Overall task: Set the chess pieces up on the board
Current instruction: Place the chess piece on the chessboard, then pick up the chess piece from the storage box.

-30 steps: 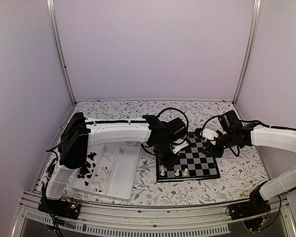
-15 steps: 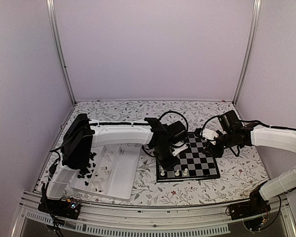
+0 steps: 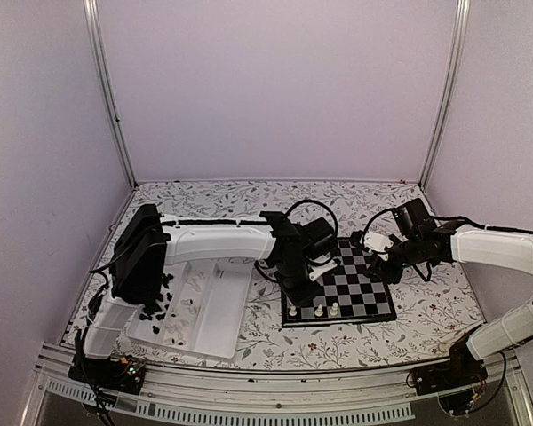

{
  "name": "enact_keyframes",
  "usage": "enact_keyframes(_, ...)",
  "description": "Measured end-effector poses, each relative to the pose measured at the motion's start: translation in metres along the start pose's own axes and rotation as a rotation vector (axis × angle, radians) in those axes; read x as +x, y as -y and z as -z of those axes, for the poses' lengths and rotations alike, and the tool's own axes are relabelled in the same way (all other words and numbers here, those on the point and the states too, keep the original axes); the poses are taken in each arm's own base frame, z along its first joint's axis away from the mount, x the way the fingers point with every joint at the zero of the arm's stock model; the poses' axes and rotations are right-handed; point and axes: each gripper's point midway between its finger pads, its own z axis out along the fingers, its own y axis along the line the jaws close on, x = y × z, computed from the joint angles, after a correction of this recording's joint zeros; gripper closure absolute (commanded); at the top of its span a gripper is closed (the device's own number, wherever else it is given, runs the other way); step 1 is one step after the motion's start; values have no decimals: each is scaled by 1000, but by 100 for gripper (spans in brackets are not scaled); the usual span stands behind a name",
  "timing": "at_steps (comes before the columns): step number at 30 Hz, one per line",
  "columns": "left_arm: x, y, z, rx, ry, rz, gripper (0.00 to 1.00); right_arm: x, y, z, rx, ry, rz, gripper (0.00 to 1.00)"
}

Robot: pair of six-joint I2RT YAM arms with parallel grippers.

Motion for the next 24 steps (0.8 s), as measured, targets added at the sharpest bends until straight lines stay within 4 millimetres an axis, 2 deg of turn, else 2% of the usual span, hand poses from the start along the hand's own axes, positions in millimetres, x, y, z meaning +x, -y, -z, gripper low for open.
enact_keyframes(6, -3, 2, 2, 10, 12, -2, 75, 0, 0, 0, 0, 0, 0, 55)
enact_keyframes(9, -9, 2, 9, 5, 41, -3, 73, 0, 0, 0, 0, 0, 0, 55)
enact_keyframes(12, -17, 1, 30, -8, 93, -4, 72, 0, 0, 0, 0, -1, 0, 55)
enact_keyframes(15, -14, -7, 64, -50, 153, 14, 72, 0, 0, 0, -1, -1, 0, 55)
enact_keyframes(17, -2, -17, 91, -93, 188, 51, 72, 0, 0, 0, -2, -2, 0, 54)
enact_keyframes(19, 19, -27, 115, -131, 211, 105, 72, 0, 0, 0, -2, -1, 0, 54)
enact_keyframes(22, 60, -46, 132, -172, 208, 214, 75, 0, -1, 0, -4, 0, 0, 54)
enact_keyframes(24, 94, -63, 134, -194, 180, 309, 75, 0, -1, -1, -5, 0, 0, 54)
